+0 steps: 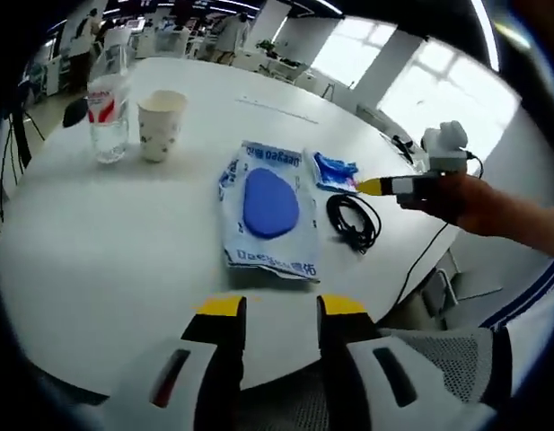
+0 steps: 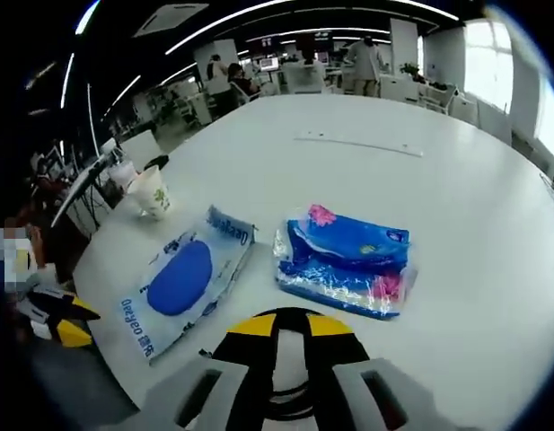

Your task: Arrange the tabletop items into an orderly group along one side of the table until the central work area is clear of visible clutter.

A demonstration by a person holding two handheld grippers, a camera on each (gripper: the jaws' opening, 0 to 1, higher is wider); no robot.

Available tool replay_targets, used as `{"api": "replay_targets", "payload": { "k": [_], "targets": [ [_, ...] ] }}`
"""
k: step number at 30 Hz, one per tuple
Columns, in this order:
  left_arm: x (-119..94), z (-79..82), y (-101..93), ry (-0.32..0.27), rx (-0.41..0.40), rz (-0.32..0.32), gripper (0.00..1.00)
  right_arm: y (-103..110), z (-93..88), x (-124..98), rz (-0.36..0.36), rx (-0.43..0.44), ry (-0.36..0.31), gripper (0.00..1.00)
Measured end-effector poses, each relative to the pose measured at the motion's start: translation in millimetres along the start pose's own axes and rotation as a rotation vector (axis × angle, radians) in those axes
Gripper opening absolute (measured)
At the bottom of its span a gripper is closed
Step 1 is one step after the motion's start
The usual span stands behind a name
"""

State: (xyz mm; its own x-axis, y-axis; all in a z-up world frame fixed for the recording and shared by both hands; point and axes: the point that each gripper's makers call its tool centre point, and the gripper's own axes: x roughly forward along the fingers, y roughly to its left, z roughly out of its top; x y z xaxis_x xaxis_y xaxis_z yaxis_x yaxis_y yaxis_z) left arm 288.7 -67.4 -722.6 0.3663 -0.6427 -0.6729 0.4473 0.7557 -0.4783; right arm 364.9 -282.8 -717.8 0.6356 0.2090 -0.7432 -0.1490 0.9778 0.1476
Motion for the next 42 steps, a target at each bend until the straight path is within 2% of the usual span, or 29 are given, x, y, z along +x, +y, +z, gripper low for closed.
{"api": "replay_targets", "payload": {
  "k": [6,11,17,21,25,31,36,40,42],
  "targets": [
    [15.7,-7.8,-2.4,0.039,-0.035,-0.009,0.28,6.5,-6.9,-10.6,0.003,0.009,-0.018,0.08],
    [24.7,-5.7,-9.4,0.057,-0.040,-0.022,0.26,7.0,-16.1,-21.8,-0.003,0.026,-0.025,0.08],
    [32.9,0.8,-11.6,0.063,-0.086,-0.026,0.22,4.4,-29.0,-30.2,-0.012,0.048,-0.023,0.08],
    [38.7,-1.8,-10.7,0.088,-0.110,-0.014,0.20,4.8,-37.8,-34.4,-0.018,0.087,-0.026,0.09],
    [43.1,-0.6,-13.8,0.075,-0.210,-0.031,0.17,13.9,-44.7,-38.3,-0.006,0.091,-0.031,0.10],
    [47.9,-2.7,-6.5,0.090,-0.251,0.001,0.12,25.4,-52.7,-42.8,0.020,0.100,-0.034,0.14],
    [50.2,-1.2,-5.1,0.091,-0.262,-0.001,0.09,30.8,-60.4,-44.8,0.023,0.113,-0.031,0.16],
    [54.3,-1.4,-3.4,0.084,-0.337,-0.004,0.06,32.2,-66.9,-44.9,0.019,0.147,-0.031,0.16],
    [54.9,0.2,-5.1,0.074,-0.330,-0.014,0.04,32.7,-68.5,-44.8,0.017,0.152,-0.028,0.16]
  ]
}}
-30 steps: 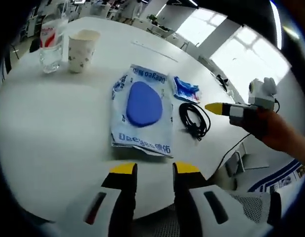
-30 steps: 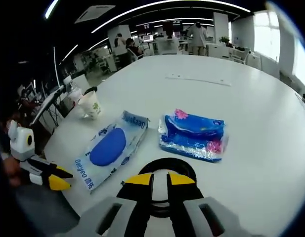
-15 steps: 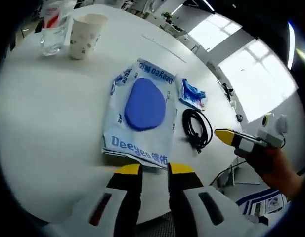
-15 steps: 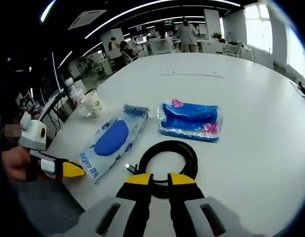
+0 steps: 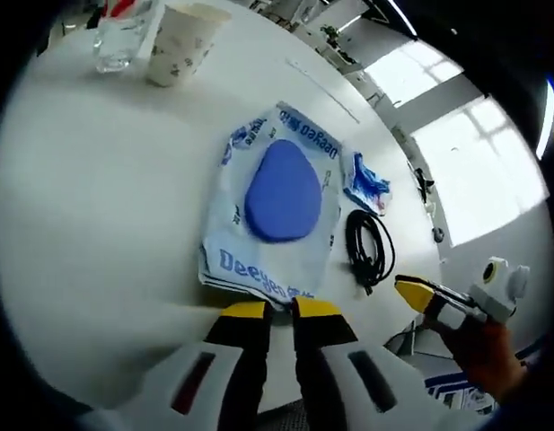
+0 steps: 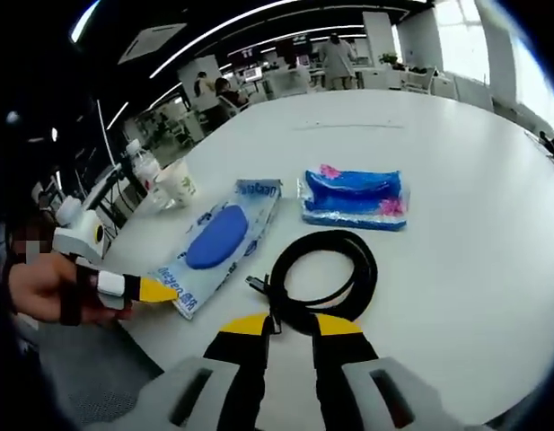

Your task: Arrange the tabletop items into an orderly group along one side of the table until the central work area is clear of visible clutter.

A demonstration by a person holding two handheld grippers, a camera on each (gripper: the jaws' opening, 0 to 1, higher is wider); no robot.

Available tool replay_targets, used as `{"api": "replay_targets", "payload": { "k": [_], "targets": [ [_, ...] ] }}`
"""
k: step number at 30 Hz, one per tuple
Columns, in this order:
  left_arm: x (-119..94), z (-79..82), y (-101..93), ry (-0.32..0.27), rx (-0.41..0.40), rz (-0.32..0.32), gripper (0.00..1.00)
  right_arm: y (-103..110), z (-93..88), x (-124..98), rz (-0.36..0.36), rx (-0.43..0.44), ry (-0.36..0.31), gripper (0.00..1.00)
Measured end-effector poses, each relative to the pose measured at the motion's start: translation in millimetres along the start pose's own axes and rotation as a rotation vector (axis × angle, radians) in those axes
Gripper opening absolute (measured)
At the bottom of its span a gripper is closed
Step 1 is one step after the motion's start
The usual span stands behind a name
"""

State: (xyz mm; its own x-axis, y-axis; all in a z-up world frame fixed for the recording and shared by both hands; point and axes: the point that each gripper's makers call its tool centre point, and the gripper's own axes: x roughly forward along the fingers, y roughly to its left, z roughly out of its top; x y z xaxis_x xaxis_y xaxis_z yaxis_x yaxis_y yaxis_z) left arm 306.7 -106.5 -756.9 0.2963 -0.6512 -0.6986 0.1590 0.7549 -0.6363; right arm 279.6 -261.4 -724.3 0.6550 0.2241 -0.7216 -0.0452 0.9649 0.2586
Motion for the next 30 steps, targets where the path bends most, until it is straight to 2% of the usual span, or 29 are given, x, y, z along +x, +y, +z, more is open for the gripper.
{"api": "replay_targets", "payload": {
  "k": [6,11,20,27,30],
  "targets": [
    [-2.7,0.4,3.9,0.003,0.021,0.006,0.01,-1.1,-0.2,-0.8,-0.004,0.000,0.001,0.16],
    [-4.6,1.7,5.7,-0.011,-0.006,0.000,0.00,0.4,-2.6,-1.2,-0.007,0.005,0.009,0.15],
    [-10.8,1.7,9.8,-0.012,-0.001,0.007,0.00,8.3,-7.2,4.1,0.011,0.023,0.012,0.15],
    [-26.6,-6.5,21.6,0.014,0.049,0.028,0.00,11.5,-5.9,5.6,0.030,0.014,0.018,0.15],
    [-36.8,-9.7,35.6,0.016,0.039,0.048,0.00,10.4,-4.4,7.0,0.030,0.010,0.017,0.15]
  ]
}}
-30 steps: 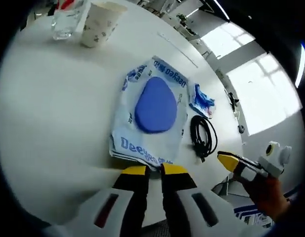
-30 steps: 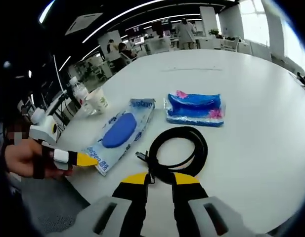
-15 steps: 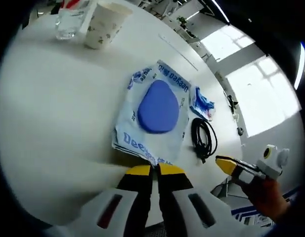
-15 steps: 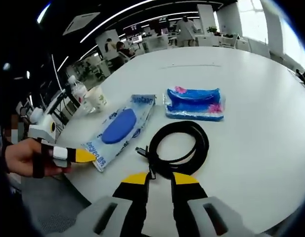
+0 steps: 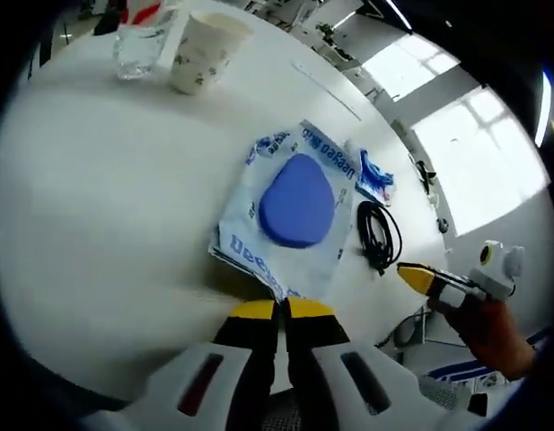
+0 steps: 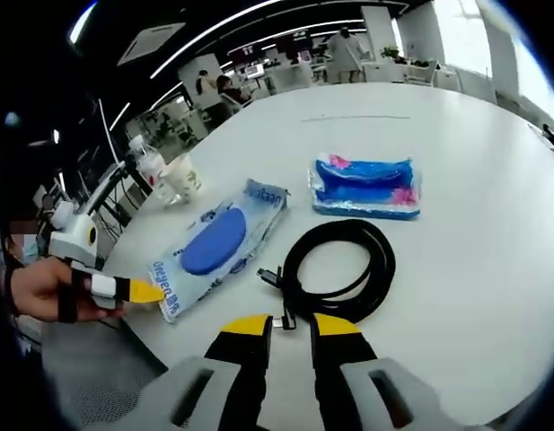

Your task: Arrange the tabletop items into an orderly group along one side of the table until the central work area is clear of visible clutter.

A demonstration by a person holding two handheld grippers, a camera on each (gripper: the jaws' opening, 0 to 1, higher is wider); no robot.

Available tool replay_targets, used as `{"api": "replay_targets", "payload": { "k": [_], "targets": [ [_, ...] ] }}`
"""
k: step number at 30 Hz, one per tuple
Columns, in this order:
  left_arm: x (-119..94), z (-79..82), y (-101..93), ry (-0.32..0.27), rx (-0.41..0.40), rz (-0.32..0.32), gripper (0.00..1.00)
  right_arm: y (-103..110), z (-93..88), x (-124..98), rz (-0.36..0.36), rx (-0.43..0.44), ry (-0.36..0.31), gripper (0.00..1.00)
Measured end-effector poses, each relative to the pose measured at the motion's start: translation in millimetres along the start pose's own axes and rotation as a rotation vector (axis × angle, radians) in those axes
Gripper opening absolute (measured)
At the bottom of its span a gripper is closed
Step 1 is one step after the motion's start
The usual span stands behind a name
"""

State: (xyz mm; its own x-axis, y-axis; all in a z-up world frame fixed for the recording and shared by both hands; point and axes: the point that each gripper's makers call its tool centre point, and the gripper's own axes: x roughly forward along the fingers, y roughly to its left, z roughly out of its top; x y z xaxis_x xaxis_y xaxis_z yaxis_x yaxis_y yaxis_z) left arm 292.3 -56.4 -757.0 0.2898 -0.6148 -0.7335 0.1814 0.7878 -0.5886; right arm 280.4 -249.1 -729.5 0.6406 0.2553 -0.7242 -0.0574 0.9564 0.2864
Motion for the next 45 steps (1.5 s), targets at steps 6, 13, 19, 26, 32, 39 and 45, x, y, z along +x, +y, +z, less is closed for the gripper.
{"api": "replay_targets", "payload": {
  "k": [6,13,19,26,32,39,45],
  "targets": [
    [-15.3,-3.1,14.5,-0.007,-0.033,0.035,0.00,3.6,-0.1,3.1,0.009,0.002,0.001,0.15],
    [-30.7,2.9,37.2,0.000,0.117,0.108,0.00,6.7,4.1,7.5,0.024,-0.003,0.003,0.15],
    [-38.0,16.6,52.6,-0.021,0.142,0.149,0.00,15.5,14.3,13.4,0.046,-0.028,0.002,0.16],
    [-38.0,27.5,61.1,-0.035,0.168,0.166,0.00,29.1,18.8,19.4,0.076,-0.049,0.010,0.15],
    [-37.7,38.9,70.3,-0.065,0.152,0.181,0.00,36.6,21.3,25.5,0.098,-0.046,0.018,0.15],
    [-45.6,41.2,71.7,-0.095,0.152,0.161,0.03,46.0,30.7,33.5,0.125,-0.057,0.022,0.17],
    [-50.2,33.2,72.8,-0.098,0.159,0.148,0.11,48.7,33.2,43.2,0.146,-0.075,0.045,0.19]
  ]
}}
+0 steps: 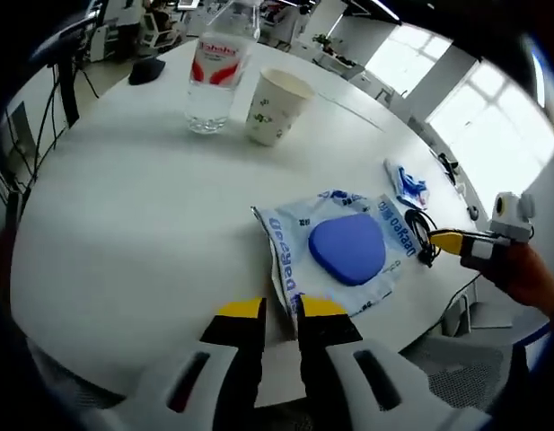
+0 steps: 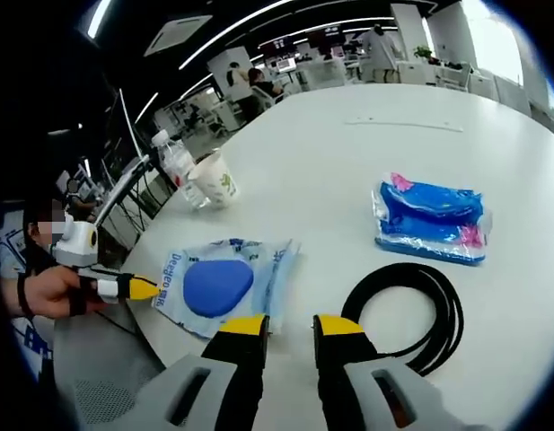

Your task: Arrange the tabletop items into an orderly group along one side of the table until the central work area is clear of visible clutter.

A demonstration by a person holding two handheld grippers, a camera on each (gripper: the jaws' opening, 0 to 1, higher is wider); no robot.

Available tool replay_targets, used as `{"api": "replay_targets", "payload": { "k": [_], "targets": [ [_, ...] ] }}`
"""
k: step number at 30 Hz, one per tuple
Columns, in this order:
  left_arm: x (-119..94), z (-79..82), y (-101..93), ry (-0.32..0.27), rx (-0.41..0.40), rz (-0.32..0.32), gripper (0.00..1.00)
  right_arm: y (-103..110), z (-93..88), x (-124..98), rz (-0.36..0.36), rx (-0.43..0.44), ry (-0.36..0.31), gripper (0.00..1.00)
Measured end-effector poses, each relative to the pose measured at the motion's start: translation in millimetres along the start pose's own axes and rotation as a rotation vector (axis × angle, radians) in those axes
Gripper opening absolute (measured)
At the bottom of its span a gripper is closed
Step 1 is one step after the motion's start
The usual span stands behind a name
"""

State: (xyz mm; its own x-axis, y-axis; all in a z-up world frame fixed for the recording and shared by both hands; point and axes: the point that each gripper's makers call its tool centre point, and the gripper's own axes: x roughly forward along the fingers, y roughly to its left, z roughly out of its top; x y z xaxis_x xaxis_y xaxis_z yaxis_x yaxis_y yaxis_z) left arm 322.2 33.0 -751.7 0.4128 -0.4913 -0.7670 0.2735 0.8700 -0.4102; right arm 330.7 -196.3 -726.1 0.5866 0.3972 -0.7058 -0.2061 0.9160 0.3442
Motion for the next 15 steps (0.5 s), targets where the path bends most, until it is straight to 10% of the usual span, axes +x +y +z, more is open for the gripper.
{"api": "replay_targets", "payload": {
  "k": [15],
  "targets": [
    [-2.4,-12.3,-2.5,-0.014,-0.070,-0.024,0.08,11.6,-4.5,21.8,0.052,-0.002,0.060,0.23]
  ]
}}
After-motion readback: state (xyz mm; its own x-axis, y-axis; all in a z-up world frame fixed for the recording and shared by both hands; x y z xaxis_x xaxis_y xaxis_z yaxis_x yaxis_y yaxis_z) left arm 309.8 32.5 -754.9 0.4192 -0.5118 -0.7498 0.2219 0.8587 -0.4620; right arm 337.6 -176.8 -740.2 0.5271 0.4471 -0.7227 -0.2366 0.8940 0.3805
